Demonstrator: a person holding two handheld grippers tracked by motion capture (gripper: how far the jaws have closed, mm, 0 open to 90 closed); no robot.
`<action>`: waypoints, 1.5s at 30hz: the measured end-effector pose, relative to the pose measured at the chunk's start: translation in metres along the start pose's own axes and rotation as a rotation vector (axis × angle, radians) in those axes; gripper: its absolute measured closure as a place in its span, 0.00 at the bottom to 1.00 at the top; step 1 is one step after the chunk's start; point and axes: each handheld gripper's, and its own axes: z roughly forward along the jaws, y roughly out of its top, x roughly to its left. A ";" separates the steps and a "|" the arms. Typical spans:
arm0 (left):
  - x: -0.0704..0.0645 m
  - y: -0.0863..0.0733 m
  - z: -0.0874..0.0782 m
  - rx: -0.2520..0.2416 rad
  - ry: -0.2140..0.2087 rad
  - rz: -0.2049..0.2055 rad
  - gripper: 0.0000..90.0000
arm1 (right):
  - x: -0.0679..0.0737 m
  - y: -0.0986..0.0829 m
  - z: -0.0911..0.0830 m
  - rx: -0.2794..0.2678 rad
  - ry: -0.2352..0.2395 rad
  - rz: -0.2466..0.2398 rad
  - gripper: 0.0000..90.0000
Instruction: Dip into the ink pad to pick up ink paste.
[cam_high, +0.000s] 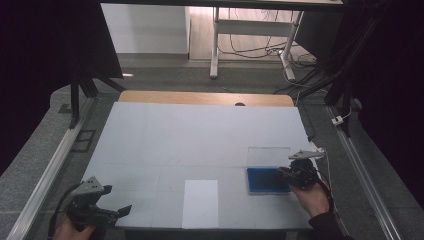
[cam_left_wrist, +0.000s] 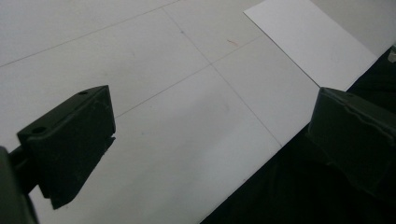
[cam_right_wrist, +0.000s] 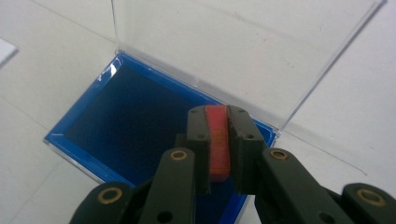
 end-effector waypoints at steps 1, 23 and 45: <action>0.000 0.000 0.000 -0.001 0.000 -0.002 0.01 | -0.003 0.000 -0.002 -0.006 0.015 0.015 0.89; 0.000 0.000 0.000 0.002 -0.001 -0.003 0.01 | 0.025 0.017 -0.007 -0.105 0.085 -0.058 0.89; 0.001 0.000 0.000 0.005 -0.002 -0.004 0.01 | 0.047 0.028 0.023 -0.039 0.140 -0.127 0.89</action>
